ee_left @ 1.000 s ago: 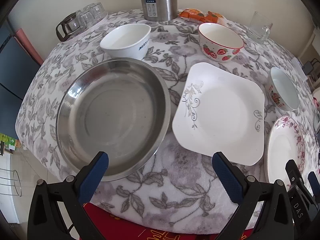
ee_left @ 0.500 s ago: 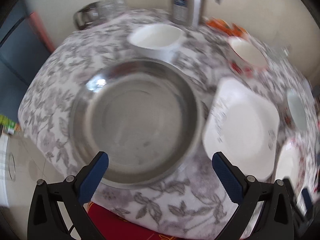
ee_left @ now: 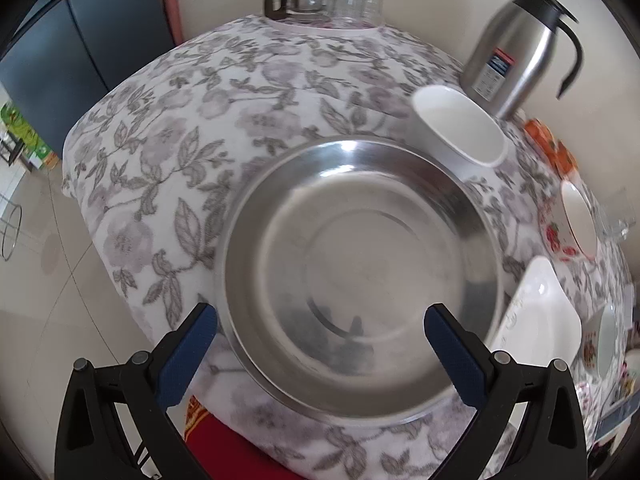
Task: Organize plates and bowls
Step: 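Move the left gripper to the steel basin rim while the right gripper approaches it too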
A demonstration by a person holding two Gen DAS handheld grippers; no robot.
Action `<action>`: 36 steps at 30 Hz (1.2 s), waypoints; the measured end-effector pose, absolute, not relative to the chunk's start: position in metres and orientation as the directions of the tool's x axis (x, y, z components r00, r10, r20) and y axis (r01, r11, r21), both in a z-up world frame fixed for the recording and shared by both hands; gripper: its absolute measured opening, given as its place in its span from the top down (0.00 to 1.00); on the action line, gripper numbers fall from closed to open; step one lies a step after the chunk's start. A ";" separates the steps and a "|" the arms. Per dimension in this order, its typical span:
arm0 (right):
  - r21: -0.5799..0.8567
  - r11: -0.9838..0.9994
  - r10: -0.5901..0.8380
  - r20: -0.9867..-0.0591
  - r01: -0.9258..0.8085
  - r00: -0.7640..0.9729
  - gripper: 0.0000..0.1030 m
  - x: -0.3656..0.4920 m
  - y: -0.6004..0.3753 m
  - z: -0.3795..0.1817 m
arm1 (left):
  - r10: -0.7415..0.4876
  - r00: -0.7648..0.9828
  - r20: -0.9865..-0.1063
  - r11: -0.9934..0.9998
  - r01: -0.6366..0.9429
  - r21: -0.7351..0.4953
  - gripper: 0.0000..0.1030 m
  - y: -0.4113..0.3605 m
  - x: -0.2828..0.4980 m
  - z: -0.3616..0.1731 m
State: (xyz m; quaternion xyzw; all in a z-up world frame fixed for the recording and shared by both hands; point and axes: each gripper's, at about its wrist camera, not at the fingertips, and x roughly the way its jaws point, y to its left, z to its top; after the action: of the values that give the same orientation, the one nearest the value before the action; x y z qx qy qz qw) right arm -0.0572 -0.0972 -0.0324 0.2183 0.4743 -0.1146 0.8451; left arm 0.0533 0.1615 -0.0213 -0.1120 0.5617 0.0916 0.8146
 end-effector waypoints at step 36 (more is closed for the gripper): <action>0.430 0.897 0.297 -0.761 0.106 0.577 0.54 0.029 -0.031 -0.040 | -0.122 0.325 -0.938 0.893 -0.377 -0.246 0.04 0.221 0.080 -0.064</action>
State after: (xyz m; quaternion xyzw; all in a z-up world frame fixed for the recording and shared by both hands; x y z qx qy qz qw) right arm 0.0287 -0.0314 -0.0397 0.2207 0.4564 0.0553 0.8602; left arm 0.0801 0.2209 -0.0642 -0.2167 0.5753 0.0813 0.7845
